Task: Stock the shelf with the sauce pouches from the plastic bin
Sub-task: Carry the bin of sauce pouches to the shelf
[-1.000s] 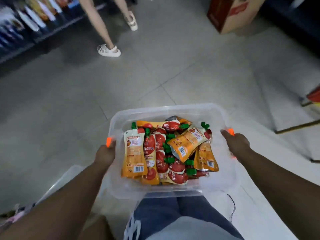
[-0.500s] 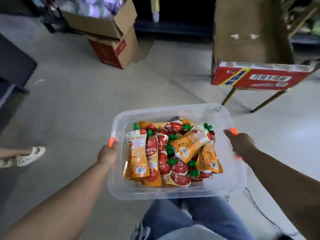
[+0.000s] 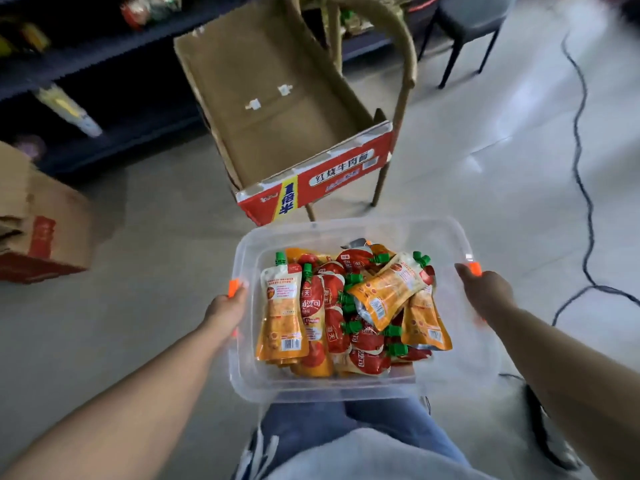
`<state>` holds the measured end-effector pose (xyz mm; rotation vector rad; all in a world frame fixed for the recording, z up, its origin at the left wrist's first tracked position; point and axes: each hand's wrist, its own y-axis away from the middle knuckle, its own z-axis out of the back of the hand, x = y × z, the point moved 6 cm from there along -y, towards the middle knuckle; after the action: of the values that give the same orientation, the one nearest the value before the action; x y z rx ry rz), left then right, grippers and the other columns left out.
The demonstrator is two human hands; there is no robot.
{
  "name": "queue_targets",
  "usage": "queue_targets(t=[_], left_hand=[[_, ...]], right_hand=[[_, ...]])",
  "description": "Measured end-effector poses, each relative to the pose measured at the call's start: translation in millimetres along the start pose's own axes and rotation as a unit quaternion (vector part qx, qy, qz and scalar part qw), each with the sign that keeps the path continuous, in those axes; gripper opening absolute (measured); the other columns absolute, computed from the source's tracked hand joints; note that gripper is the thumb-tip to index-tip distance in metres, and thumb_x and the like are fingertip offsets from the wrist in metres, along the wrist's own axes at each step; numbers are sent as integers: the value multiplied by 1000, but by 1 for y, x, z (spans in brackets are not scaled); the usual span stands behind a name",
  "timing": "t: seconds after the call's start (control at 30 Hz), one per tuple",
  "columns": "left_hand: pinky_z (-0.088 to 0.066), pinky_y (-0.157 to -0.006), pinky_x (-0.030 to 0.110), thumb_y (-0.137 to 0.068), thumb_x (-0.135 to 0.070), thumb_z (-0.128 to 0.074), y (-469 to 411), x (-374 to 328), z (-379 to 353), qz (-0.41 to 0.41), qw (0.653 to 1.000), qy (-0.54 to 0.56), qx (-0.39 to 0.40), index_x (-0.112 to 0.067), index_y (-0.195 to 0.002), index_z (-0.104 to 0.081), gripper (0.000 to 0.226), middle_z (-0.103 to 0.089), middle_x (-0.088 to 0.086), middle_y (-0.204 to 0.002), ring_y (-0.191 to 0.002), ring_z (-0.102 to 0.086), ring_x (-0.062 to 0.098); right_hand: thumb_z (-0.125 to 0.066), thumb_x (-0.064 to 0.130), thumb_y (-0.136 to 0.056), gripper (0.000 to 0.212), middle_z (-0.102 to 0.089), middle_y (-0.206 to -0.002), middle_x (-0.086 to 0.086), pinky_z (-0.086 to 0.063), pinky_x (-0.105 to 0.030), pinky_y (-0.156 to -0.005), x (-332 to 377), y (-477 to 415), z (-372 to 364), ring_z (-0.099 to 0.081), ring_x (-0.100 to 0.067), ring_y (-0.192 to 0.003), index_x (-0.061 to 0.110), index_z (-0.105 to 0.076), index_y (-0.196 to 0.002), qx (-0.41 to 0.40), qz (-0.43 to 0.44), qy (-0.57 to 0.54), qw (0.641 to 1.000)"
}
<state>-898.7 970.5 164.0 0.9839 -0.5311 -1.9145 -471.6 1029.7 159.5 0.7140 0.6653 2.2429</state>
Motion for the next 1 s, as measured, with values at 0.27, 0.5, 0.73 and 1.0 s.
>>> queue_targets(t=[0.27, 0.5, 0.73, 1.0], left_hand=[[-45, -65, 34, -89, -54, -42, -34, -186, -110, -120, 983, -99, 102, 1, -123, -51, 65, -56, 22, -120, -108, -54, 38], [-46, -92, 53, -88, -57, -42, -55, -301, -204, -143, 964, -146, 171, -1, -119, -51, 64, -59, 22, -110, -105, -55, 40], [-49, -89, 49, -84, -62, -42, -54, -418, -276, -163, 948, -213, 171, -5, -115, -55, 66, -61, 14, -95, -92, -58, 33], [-55, -78, 48, -84, -59, -45, -39, -526, -370, -165, 949, -231, 135, 1, -97, -58, 63, -59, 18, -76, -73, -64, 36]], right_hand=[[-35, 48, -95, 61, -60, -102, -28, -38, -33, -69, -66, -47, 83, -55, -34, -77, -9, -57, -105, -73, -143, -77, 984], [-40, 51, -92, 63, -59, -112, -29, -40, -37, -77, -80, -86, 130, -56, -39, -98, -7, -59, -109, -109, -247, -163, 949], [-42, 48, -92, 55, -62, -103, -25, -43, -39, -79, -81, -144, 183, -57, -39, -95, -1, -64, -100, -141, -273, -242, 920], [-51, 49, -87, 52, -59, -80, -21, -48, -38, -68, -96, -263, 266, -56, -32, -60, -1, -61, -97, -95, -286, -276, 912]])
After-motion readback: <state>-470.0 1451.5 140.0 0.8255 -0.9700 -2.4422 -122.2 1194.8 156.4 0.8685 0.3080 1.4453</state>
